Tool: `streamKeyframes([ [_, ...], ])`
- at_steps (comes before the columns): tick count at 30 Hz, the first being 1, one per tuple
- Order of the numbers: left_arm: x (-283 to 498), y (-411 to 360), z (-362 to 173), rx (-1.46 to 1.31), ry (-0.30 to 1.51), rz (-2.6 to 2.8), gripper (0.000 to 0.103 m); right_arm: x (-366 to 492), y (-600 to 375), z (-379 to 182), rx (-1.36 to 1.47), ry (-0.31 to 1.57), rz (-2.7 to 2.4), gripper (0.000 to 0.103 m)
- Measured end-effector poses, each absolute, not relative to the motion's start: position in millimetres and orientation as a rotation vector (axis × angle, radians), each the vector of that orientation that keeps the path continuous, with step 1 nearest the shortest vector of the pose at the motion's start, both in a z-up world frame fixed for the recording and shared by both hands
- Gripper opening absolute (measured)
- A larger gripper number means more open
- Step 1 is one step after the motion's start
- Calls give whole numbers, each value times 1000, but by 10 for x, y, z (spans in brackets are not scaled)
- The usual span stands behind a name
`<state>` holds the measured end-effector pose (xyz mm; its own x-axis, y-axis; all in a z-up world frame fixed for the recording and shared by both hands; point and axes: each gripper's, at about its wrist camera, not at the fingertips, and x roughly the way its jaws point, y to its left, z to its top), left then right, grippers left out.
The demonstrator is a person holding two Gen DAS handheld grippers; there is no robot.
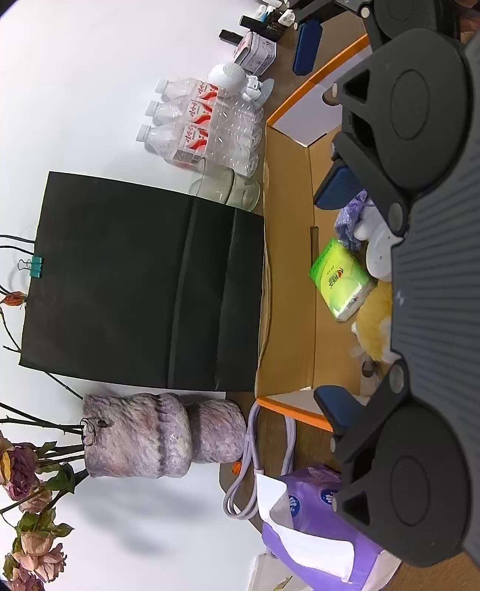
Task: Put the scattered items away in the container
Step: 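Carry tissue packet and cloth bag into box and open both tools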
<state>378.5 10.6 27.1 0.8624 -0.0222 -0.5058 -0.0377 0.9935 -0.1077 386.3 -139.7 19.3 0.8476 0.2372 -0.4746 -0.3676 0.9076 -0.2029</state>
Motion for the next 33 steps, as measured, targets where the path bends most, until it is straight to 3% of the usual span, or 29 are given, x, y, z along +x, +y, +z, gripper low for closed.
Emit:
streamKeyframes([
  [15, 3615, 62, 410, -109, 488, 16, 103, 3790, -1448, 244, -269, 470, 318, 103],
  [33, 2871, -102, 687, -65, 450, -26, 103, 3075, -1860, 393, -186, 490, 301, 103],
])
